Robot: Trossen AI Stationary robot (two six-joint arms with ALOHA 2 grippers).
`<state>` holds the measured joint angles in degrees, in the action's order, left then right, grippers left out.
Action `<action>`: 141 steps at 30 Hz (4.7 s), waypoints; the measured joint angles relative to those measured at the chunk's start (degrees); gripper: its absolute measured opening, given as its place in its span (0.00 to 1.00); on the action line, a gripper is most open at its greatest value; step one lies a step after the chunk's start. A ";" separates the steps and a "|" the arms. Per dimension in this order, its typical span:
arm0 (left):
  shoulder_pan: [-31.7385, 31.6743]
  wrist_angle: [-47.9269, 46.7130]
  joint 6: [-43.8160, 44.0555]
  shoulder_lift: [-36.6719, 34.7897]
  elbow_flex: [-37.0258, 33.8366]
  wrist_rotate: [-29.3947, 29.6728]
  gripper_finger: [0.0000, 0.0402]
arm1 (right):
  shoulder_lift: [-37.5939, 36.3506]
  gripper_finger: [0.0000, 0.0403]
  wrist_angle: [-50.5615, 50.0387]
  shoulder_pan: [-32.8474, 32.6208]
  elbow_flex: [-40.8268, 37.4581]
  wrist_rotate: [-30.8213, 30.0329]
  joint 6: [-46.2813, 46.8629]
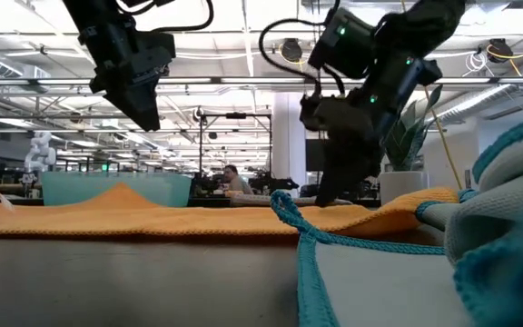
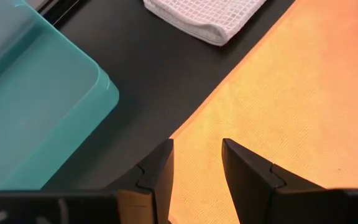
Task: Fold microfiber towels
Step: Fold the orange microfiber towel
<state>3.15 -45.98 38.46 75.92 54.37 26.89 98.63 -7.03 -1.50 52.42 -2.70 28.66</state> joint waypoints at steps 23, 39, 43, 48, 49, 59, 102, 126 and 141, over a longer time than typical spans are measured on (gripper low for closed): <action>-0.08 -0.13 -0.20 0.00 0.00 0.00 0.34 | -9.05 0.00 -3.60 5.64 0.00 8.95 -0.60; -0.08 0.02 0.63 0.00 0.00 0.02 0.34 | -16.63 0.32 -12.57 20.02 -5.72 13.51 5.44; -0.07 0.02 0.77 0.00 0.00 0.01 0.34 | -16.61 0.35 -6.02 21.79 -10.65 14.93 7.40; -0.07 0.02 1.11 0.00 0.00 0.00 0.34 | -16.47 0.36 2.92 22.97 -15.63 14.99 9.07; -0.08 0.00 1.11 0.00 0.00 0.00 0.34 | -16.20 0.36 4.36 23.05 -16.34 14.98 9.57; -1.46 -0.07 1.33 0.00 0.00 -1.09 0.34 | -11.06 0.36 15.93 23.23 -19.26 15.09 9.99; 2.57 -20.81 9.11 -15.17 4.17 3.61 0.34 | -10.67 0.00 9.58 12.74 -0.09 4.31 9.09; 14.71 -31.47 23.37 -17.33 4.20 7.16 0.34 | 34.84 0.00 9.01 4.96 54.61 17.51 7.58; 14.69 -31.49 23.41 -17.31 4.17 4.64 0.34 | 39.17 0.35 16.86 5.76 56.06 22.29 4.55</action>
<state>17.85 -77.47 61.87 58.61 58.54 31.53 137.80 9.82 4.26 108.49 19.59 33.22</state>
